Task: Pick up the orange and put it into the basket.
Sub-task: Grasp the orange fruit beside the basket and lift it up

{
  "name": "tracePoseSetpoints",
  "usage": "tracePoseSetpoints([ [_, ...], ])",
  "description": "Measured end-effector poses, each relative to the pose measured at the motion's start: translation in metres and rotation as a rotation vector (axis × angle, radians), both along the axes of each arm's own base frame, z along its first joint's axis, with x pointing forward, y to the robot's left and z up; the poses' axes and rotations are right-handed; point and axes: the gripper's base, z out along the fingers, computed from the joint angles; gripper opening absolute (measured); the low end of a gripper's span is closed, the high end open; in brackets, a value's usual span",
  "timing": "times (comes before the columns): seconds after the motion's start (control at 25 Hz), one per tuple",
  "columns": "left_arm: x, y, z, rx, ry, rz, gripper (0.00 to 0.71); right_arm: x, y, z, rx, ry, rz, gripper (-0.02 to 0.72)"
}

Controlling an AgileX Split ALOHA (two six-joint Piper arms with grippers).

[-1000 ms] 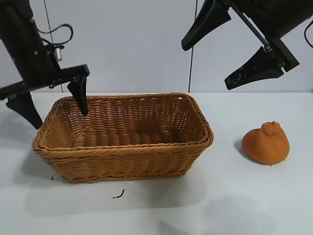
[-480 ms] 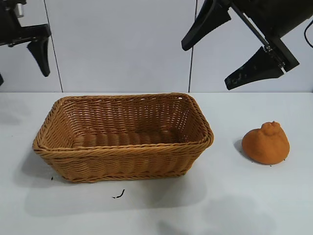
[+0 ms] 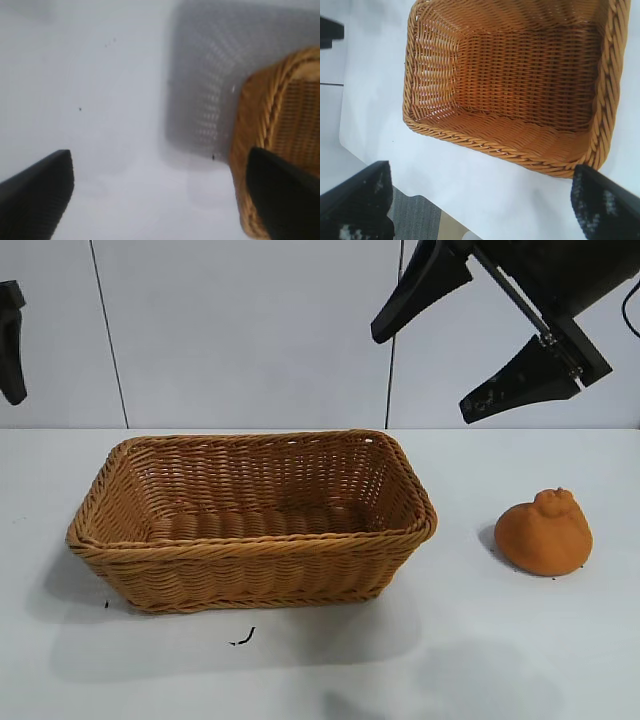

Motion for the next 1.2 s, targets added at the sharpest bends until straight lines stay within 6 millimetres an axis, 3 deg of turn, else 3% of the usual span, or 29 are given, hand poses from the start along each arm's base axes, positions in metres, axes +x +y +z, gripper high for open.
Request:
tracePoseSetpoints([
  [0.12,-0.037,0.0,0.014,0.027,-0.009,-0.018,0.675,0.0,0.0,0.0,0.0,0.0,0.0,0.696],
  [0.16,-0.037,0.0,0.014,0.027,-0.009,-0.018,0.675,0.0,0.0,0.0,0.0,0.0,0.0,0.696],
  [0.32,-0.089,0.0,0.037,0.046,-0.064,-0.024,0.675,0.0,0.0,0.0,0.0,0.0,0.0,0.696],
  [0.48,-0.146,-0.001,0.053,0.067,-0.136,-0.025,0.675,0.0,0.0,0.0,0.0,0.0,0.0,0.696],
  [0.52,-0.174,-0.001,0.055,0.072,-0.169,-0.025,0.675,0.0,0.0,0.0,0.0,0.0,0.0,0.696],
  [0.68,-0.222,-0.003,0.047,0.076,-0.248,-0.019,0.675,0.0,0.0,0.0,0.001,0.0,-0.001,0.696],
  [0.92,-0.283,-0.005,0.02,0.084,-0.402,-0.007,0.675,0.0,0.0,0.0,0.001,0.0,-0.001,0.696],
  [1.08,-0.315,-0.006,0.006,0.093,-0.54,0.0,0.675,0.0,0.0,0.0,0.001,0.0,-0.001,0.696],
  [1.2,-0.333,-0.006,0.009,0.098,-0.674,0.006,0.675,0.0,0.0,0.0,0.001,0.0,-0.001,0.696],
])
